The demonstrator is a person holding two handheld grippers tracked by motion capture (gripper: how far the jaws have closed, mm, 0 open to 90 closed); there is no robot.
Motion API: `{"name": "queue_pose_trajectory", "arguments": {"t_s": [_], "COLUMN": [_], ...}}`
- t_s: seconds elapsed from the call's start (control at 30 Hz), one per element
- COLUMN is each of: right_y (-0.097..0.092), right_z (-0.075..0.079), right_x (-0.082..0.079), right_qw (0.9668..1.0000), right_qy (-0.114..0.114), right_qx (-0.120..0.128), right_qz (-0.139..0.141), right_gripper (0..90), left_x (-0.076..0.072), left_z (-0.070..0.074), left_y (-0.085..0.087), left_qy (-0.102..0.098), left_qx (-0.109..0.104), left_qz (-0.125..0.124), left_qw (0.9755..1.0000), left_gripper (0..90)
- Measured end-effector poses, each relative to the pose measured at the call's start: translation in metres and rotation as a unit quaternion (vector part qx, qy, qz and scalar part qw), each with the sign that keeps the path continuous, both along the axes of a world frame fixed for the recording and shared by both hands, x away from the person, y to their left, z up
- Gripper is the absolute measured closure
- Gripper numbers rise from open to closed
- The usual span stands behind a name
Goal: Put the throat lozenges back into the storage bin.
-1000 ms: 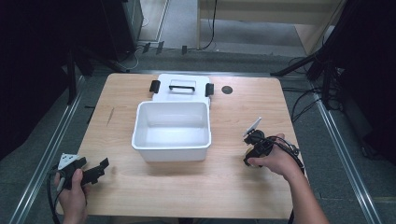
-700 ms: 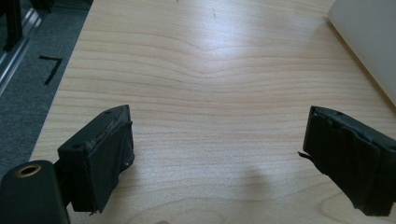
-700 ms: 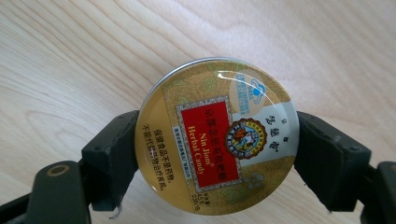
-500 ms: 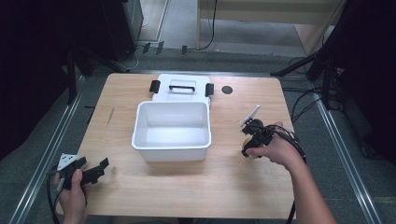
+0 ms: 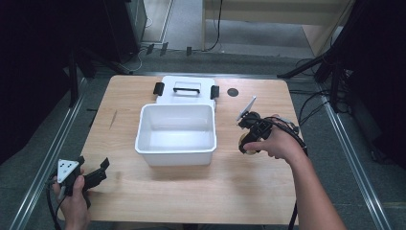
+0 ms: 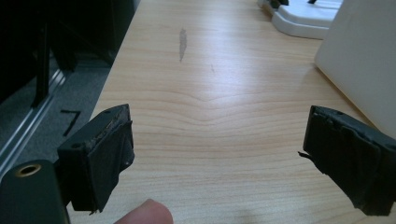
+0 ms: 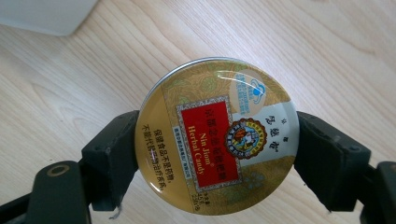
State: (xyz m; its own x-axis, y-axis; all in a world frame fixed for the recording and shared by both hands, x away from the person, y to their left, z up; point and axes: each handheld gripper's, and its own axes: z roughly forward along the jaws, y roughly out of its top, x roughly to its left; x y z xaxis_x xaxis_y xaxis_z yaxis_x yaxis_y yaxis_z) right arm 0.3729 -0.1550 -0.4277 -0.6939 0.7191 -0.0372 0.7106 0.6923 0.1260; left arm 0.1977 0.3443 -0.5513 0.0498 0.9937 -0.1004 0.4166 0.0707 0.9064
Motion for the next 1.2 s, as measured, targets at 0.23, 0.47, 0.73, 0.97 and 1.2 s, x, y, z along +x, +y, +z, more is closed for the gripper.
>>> {"name": "queue_pose_trajectory", "arguments": {"t_s": [0.23,0.47,0.73,0.97,1.2], "right_y": [0.013,0.026,0.037,0.048,0.063], "right_z": [0.011,0.023,0.036,0.05,0.062], "right_x": [0.003,0.006,0.009,0.011,0.012], "right_qw": [0.9997,0.9986,0.9979,0.9972,0.9963], "right_qy": [-0.003,-0.011,-0.018,-0.02,-0.025], "right_qx": [0.003,0.007,0.004,0.005,0.004], "right_qz": [0.026,0.052,0.063,0.072,0.082], "right_gripper": [20.5,20.5,20.5,20.5,20.5], "left_x": [0.001,0.0,0.0,0.001,0.001], "left_z": [0.0,0.0,0.0,0.0,0.0], "left_y": [-0.001,-0.001,0.0,-0.001,-0.001], "left_qy": [0.005,0.005,0.006,0.011,0.014], "left_qx": [0.002,0.005,-0.001,-0.005,-0.006], "left_qz": [-0.022,-0.009,-0.013,-0.021,-0.02], "left_qw": [0.9997,0.9999,0.9999,0.9997,0.9997], "left_gripper": [3.0,0.0,0.0,0.0,0.0]}}
